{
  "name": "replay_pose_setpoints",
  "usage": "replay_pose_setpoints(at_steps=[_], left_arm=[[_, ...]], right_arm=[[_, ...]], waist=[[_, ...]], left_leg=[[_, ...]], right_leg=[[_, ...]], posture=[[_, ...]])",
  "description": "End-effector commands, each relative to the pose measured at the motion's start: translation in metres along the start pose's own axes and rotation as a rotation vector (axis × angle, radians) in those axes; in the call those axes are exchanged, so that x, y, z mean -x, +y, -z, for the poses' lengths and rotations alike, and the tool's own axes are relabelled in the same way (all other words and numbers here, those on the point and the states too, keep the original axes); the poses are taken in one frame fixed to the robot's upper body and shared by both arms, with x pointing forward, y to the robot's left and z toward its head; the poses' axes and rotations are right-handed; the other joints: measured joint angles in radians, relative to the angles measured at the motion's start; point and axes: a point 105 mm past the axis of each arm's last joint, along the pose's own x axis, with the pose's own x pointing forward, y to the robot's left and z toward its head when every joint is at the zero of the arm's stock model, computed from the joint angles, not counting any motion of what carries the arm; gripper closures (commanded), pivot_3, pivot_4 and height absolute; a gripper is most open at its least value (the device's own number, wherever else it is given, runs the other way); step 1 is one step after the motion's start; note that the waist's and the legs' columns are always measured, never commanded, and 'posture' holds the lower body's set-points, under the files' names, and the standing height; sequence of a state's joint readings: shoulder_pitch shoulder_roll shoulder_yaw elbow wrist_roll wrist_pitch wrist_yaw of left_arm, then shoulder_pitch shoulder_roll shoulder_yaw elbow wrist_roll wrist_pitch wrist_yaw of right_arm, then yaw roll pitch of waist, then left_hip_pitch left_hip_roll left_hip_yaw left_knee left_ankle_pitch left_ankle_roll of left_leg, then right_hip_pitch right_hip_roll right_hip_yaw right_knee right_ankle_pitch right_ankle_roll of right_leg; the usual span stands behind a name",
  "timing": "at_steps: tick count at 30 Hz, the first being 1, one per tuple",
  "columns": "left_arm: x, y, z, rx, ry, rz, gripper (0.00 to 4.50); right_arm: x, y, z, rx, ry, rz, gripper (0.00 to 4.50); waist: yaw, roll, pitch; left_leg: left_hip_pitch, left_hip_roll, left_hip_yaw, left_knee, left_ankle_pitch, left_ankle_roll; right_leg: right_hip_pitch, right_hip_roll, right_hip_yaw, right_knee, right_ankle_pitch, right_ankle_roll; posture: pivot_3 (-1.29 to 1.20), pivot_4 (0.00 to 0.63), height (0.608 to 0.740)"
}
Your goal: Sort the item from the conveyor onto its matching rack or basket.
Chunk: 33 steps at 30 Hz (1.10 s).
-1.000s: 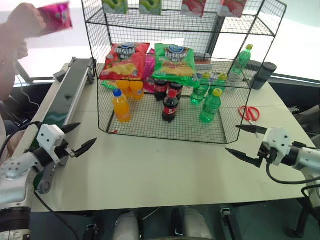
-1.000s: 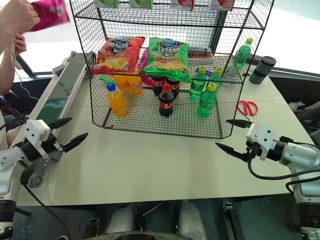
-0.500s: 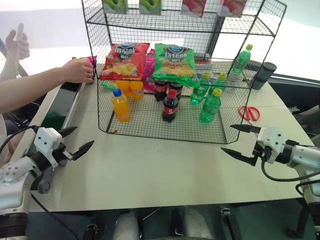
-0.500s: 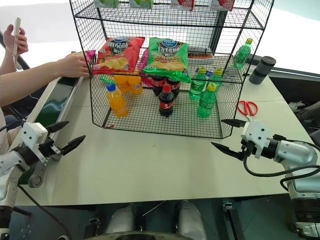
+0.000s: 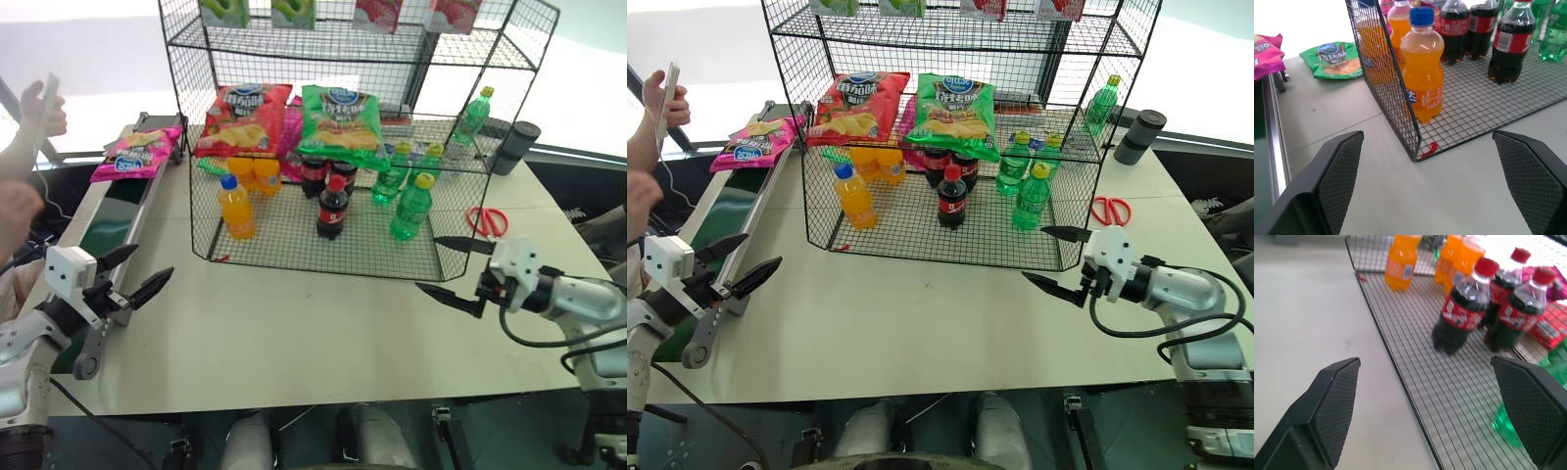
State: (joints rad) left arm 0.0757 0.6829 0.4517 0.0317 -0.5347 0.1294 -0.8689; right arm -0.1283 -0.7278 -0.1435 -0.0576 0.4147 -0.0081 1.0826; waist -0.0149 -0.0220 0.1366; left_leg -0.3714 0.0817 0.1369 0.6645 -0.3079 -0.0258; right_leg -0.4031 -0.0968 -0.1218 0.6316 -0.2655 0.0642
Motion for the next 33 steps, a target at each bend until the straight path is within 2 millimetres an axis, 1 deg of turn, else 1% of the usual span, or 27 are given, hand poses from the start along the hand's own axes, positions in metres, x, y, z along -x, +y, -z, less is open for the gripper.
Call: replay_pose_setpoints(at_steps=[1, 3, 5, 7, 9, 11, 15, 16, 17, 19, 21, 23, 25, 28, 29, 30, 33], left_arm=[[0.014, 0.001, -0.013, -0.100, -0.019, -0.043, 0.00], [0.022, 0.001, -0.011, -0.141, 0.010, -0.054, 0.00], [0.030, 0.003, -0.013, -0.117, 0.013, -0.082, 0.00], [0.041, 0.008, -0.021, -0.270, 0.016, -0.107, 0.00], [0.057, 0.015, -0.028, -0.465, 0.054, -0.133, 0.00], [0.068, 0.020, -0.032, -0.584, 0.084, -0.164, 0.00], [0.092, 0.031, -0.028, -0.840, 0.181, -0.194, 0.00], [0.098, 0.030, -0.022, -0.880, 0.216, -0.174, 0.00], [0.102, 0.030, -0.021, -0.943, 0.233, -0.162, 0.00], [0.107, 0.026, -0.021, -0.979, 0.221, -0.132, 0.00], [0.111, 0.031, -0.022, -1.077, 0.248, -0.143, 0.00], [0.113, 0.036, -0.019, -1.127, 0.275, -0.144, 0.00], [0.116, 0.036, -0.016, -1.150, 0.282, -0.139, 0.00], [0.117, 0.039, -0.012, -1.147, 0.284, -0.164, 0.00], [0.117, 0.041, -0.009, -1.138, 0.290, -0.173, 0.00], [0.117, 0.044, -0.007, -1.136, 0.299, -0.180, 0.00], [0.115, 0.050, -0.001, -1.148, 0.320, -0.190, 0.00]], right_arm=[[-0.022, 0.014, -0.021, -0.008, -0.096, -0.045, 0.05], [-0.032, 0.022, -0.025, -0.025, -0.120, -0.076, 0.05], [-0.038, 0.027, -0.028, -0.054, -0.139, -0.099, 0.05], [-0.045, 0.037, -0.033, -0.102, -0.169, -0.156, 0.05], [-0.054, 0.049, -0.037, -0.131, -0.194, -0.229, 0.05], [-0.060, 0.053, -0.040, -0.146, -0.213, -0.263, 0.05], [-0.069, 0.061, -0.040, -0.161, -0.227, -0.335, 0.05], [-0.069, 0.064, -0.040, -0.188, -0.230, -0.367, 0.05], [-0.068, 0.067, -0.040, -0.199, -0.238, -0.400, 0.05], [-0.065, 0.071, -0.039, -0.263, -0.249, -0.464, 0.05], [-0.063, 0.069, -0.037, -0.299, -0.248, -0.487, 0.05], [-0.066, 0.060, -0.038, -0.295, -0.275, -0.438, 0.05], [-0.069, 0.054, -0.044, -0.302, -0.324, -0.389, 0.05], [-0.070, 0.049, -0.056, -0.345, -0.402, -0.343, 0.05], [-0.070, 0.048, -0.058, -0.328, -0.411, -0.327, 0.05], [-0.070, 0.048, -0.058, -0.310, -0.415, -0.309, 0.05], [-0.072, 0.049, -0.050, -0.254, -0.376, -0.277, 0.05]], waist=[[0.001, 0.000, 0.000], [0.001, 0.000, 0.000], [0.001, 0.000, 0.000], [0.001, -0.001, -0.001], [0.002, -0.002, -0.001], [0.001, -0.003, -0.001], [0.001, -0.002, -0.001], [0.001, -0.001, -0.001], [0.001, -0.001, -0.001], [0.001, -0.001, -0.001], [0.003, -0.002, -0.001], [0.004, -0.002, -0.001], [0.002, -0.002, -0.001], [-0.002, -0.002, -0.001], [-0.003, -0.002, -0.001], [-0.002, -0.002, -0.001], [-0.001, -0.002, -0.001]], left_leg=[[0.000, 0.000, 0.000, 0.000, 0.000, 0.000], [0.000, 0.000, 0.000, 0.000, 0.000, 0.000], [0.000, 0.000, 0.000, 0.000, -0.001, 0.002], [0.000, 0.001, 0.000, 0.000, -0.002, 0.003], [-0.001, 0.001, -0.001, 0.000, -0.002, 0.003], [-0.001, 0.001, -0.001, 0.000, -0.002, 0.003], [-0.001, 0.001, 0.000, 0.000, -0.002, 0.004], [-0.001, 0.001, 0.000, 0.000, -0.002, 0.004], [-0.001, 0.001, 0.000, 0.000, -0.003, 0.004], [-0.001, 0.001, 0.000, 0.000, -0.003, 0.005], [-0.002, 0.002, 0.000, 0.000, -0.003, 0.005], [-0.001, 0.002, 0.000, 0.000, -0.003, 0.006], [-0.001, 0.002, 0.000, 0.000, -0.003, 0.006], [-0.002, 0.002, 0.001, -0.001, -0.004, 0.006], [-0.002, 0.003, 0.001, -0.001, -0.003, 0.006], [-0.002, 0.003, 0.001, -0.001, -0.003, 0.006], [-0.002, 0.002, 0.002, -0.001, -0.003, 0.006]], right_leg=[[0.000, 0.000, 0.000, 0.000, 0.000, 0.000], [0.000, 0.000, 0.000, 0.000, 0.000, 0.000], [-0.001, 0.000, 0.000, 0.000, 0.000, 0.000], [-0.001, -0.001, 0.000, 0.000, 0.000, 0.000], [-0.001, 0.000, 0.000, 0.000, 0.000, -0.001], [-0.002, 0.000, 0.000, 0.000, 0.000, -0.001], [-0.002, -0.001, 0.000, 0.000, 0.000, -0.001], [-0.003, -0.001, 0.000, -0.001, 0.000, -0.001], [-0.004, -0.001, 0.000, -0.001, 0.000, -0.001], [-0.004, -0.001, -0.001, -0.001, 0.000, -0.001], [-0.005, -0.001, -0.001, -0.001, 0.000, -0.001], [-0.006, -0.002, -0.002, -0.001, 0.000, -0.001], [-0.006, -0.002, -0.002, -0.001, 0.000, -0.002], [-0.006, -0.002, -0.002, 0.000, 0.000, -0.001], [-0.005, -0.002, -0.002, 0.000, 0.000, -0.001], [-0.005, -0.002, -0.002, 0.000, 0.000, -0.001], [-0.005, -0.002, -0.002, 0.000, 0.000, -0.001]], posture=[[0.00, 0.150, 0.726], [0.00, 0.150, 0.726], [0.00, 0.150, 0.726], [0.00, 0.150, 0.726], [0.00, 0.150, 0.726], [0.00, 0.150, 0.726], [0.00, 0.150, 0.726], [0.00, 0.150, 0.726], [0.00, 0.150, 0.726], [0.00, 0.150, 0.726], [0.00, 0.150, 0.726], [0.00, 0.150, 0.726], [0.00, 0.150, 0.726], [0.00, 0.150, 0.726], [0.00, 0.150, 0.726], [0.00, 0.150, 0.726], [0.00, 0.150, 0.726]])
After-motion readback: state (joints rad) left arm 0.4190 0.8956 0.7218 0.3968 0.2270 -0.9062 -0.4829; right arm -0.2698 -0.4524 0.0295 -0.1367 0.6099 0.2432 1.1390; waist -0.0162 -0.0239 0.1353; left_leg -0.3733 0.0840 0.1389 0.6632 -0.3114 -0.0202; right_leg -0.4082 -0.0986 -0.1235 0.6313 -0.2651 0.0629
